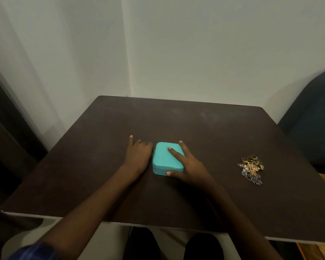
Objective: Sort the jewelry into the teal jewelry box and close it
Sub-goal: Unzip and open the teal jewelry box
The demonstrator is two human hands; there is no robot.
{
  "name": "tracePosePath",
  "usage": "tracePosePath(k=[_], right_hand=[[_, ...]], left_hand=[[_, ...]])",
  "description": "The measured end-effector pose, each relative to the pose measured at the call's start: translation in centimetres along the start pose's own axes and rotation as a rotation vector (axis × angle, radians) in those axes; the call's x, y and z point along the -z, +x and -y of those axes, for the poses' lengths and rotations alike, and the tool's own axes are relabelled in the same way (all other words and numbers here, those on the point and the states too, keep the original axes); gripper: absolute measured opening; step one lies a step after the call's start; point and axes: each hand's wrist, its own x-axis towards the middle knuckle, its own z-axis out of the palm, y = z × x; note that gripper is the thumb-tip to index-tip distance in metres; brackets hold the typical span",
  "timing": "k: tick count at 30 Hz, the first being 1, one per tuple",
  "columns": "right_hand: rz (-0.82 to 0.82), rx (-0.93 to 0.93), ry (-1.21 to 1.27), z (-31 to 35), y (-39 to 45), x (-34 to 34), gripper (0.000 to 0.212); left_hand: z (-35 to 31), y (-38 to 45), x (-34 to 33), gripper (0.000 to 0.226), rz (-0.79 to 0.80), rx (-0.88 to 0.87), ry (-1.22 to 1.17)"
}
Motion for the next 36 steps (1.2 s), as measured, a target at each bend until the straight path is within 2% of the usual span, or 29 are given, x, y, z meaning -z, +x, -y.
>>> tracePosePath(k=[4,6,8,10,12,14,20,25,27,31,36], right_hand=[[-0.011,0.007,0.010,0.0,0.0,-0.2,0.082],[-0.016,0.012,0.020,-0.1,0.0,-0.1,0.084],[-0.019,0.008,0.064,-0.3,-0.2,-0.2,0.090],[-0.052,-0.041,0.202,-0.5,-0.7,-0.5,0.105],[-0.085,-0.117,0.365,-0.6,-1.0,-0.8,0.117],[-0.073,-0.149,0.431,-0.5,-1.2,-0.8,0.119],[-0.060,-0.137,0.473,-0.3,-1.4,-0.6,0.117],[-0.076,-0.127,0.520,-0.4,-1.3,-0.7,0.115],[-0.085,-0.113,0.497,-0.4,-1.3,-0.7,0.114],[-0.099,-0.105,0.474,-0.5,-1.2,-0.9,0.114],[-0.110,-0.111,0.472,-0.5,-1.2,-1.0,0.112]], left_hand=[[0.1,0.7,-0.3,0.017,-0.047,0.000,-0.008],[0.6,0.4,-0.7,0.023,-0.071,-0.022,-0.088],[1.4,-0.3,-0.7,0.052,-0.006,-0.115,-0.325],[2.2,-1.1,-0.3,0.084,0.152,-0.268,-0.511],[2.4,-1.6,0.2,0.103,0.272,-0.333,-0.531],[2.3,-1.7,0.2,0.111,0.298,-0.303,-0.540],[2.5,-1.0,0.4,0.094,0.294,-0.301,-0.465],[3.1,0.1,1.4,0.083,0.270,-0.230,-0.584],[2.9,0.4,1.7,0.065,0.206,-0.201,-0.684],[1.7,0.6,1.5,0.025,-0.063,-0.082,-0.894],[-0.7,1.8,1.7,0.033,-0.208,0.074,-1.051]])
